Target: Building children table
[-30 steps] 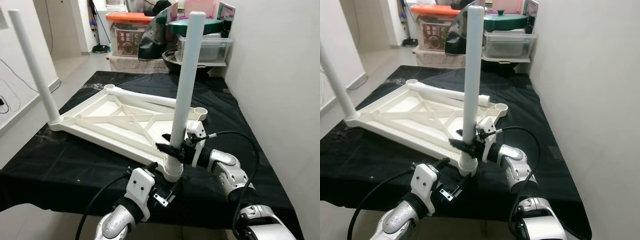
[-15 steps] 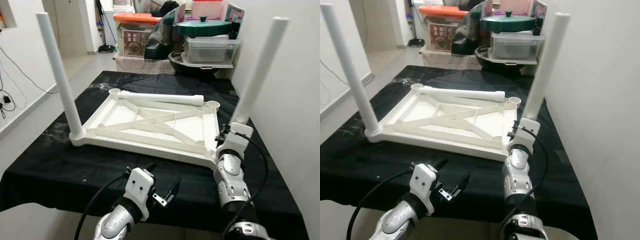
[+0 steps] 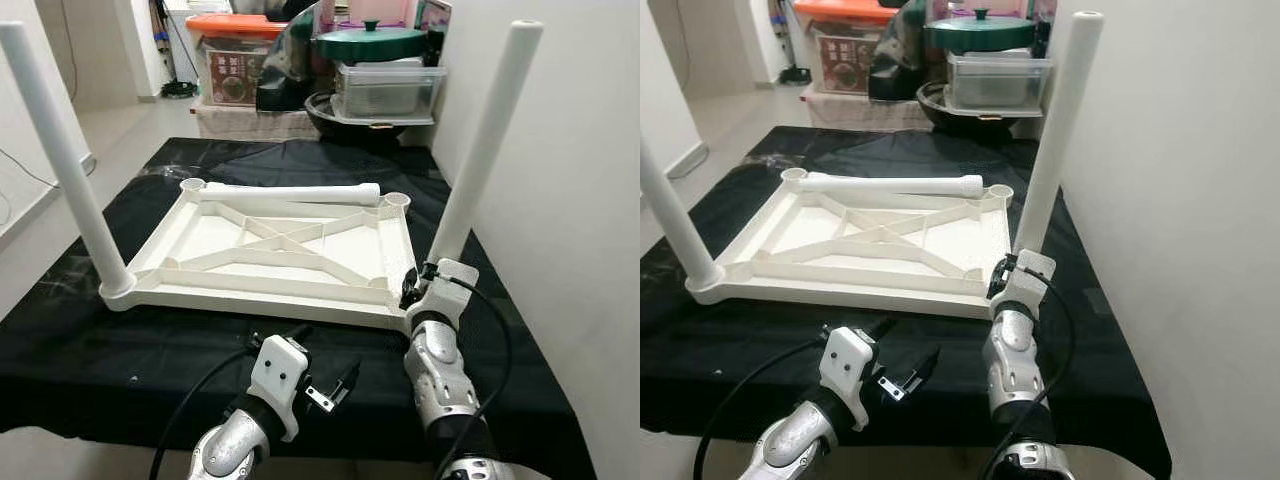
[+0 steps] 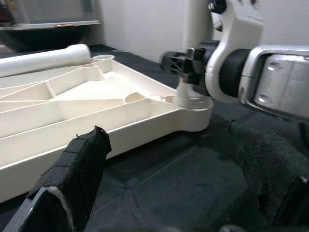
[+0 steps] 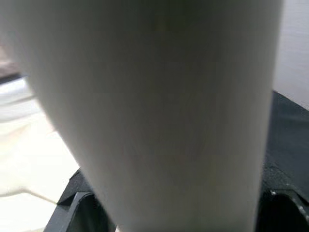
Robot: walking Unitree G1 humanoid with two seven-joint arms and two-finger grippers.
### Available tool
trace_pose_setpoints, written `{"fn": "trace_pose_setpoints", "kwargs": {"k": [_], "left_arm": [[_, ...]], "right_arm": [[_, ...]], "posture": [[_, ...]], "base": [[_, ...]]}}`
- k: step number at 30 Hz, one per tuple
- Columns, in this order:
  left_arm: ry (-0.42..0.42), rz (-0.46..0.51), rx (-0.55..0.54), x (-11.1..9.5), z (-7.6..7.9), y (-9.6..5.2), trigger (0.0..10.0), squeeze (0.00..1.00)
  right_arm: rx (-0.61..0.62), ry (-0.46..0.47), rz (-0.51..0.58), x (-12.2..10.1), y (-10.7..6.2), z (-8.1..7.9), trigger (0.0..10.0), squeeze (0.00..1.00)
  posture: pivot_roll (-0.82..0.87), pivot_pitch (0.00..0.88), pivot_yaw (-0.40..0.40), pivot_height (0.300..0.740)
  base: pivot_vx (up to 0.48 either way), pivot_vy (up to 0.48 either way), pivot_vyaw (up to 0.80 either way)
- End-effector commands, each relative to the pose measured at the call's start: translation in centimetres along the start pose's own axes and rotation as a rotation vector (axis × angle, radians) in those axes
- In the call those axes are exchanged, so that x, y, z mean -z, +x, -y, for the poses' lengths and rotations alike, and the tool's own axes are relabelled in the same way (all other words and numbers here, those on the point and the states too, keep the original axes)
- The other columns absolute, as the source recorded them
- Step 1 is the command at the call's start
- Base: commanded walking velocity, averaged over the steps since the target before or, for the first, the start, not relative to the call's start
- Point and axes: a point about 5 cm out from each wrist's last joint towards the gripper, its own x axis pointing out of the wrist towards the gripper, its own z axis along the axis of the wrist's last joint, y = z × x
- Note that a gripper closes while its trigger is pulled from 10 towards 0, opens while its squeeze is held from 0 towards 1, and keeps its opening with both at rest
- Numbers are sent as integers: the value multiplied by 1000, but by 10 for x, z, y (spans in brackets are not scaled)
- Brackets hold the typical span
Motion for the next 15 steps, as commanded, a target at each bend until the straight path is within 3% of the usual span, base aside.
{"fn": "trace_pose_setpoints", "kwargs": {"k": [1,3,4,6,7,8,9,11,13,15], "left_arm": [[-3,-22,-1,4,0,0,10000,0],[-4,-21,-2,5,0,0,10000,0],[-4,-21,-2,5,0,0,10000,0],[-4,-22,0,5,0,0,10000,0],[-4,-22,0,5,0,0,10000,0],[-4,-22,1,5,0,0,10000,0],[-4,-22,1,5,0,0,10000,0],[-5,-24,4,6,0,0,10000,0],[-3,-24,5,6,0,0,10000,0],[-1,-22,3,6,0,0,10000,0]], "right_arm": [[-146,51,-1,-1,1,-9,10000,0],[-394,88,-36,-6,3,-4,10000,0],[-394,88,-36,-6,3,-4,10000,0],[-646,101,-111,-7,1,3,10000,0],[-646,101,-111,-7,1,3,10000,0],[-758,94,-166,-5,-3,5,10000,0],[-758,94,-166,-5,-3,5,10000,0],[-1008,56,-282,1,-13,6,10000,0],[-1181,38,-345,3,-21,2,10000,0],[-1281,5,-365,3,-25,-4,10000,0]], "posture": [[53,0,-41,740],[52,0,-42,740],[52,0,-42,740],[45,0,-34,740],[45,0,-34,740],[45,0,-34,740],[45,0,-34,740],[55,0,-37,740],[57,0,-39,740],[60,0,-38,740]], "base": [[0,0,0],[0,0,0],[0,0,0],[0,0,0],[0,0,0],[0,0,0],[0,0,0],[0,0,0],[0,0,0],[0,0,0]]}}
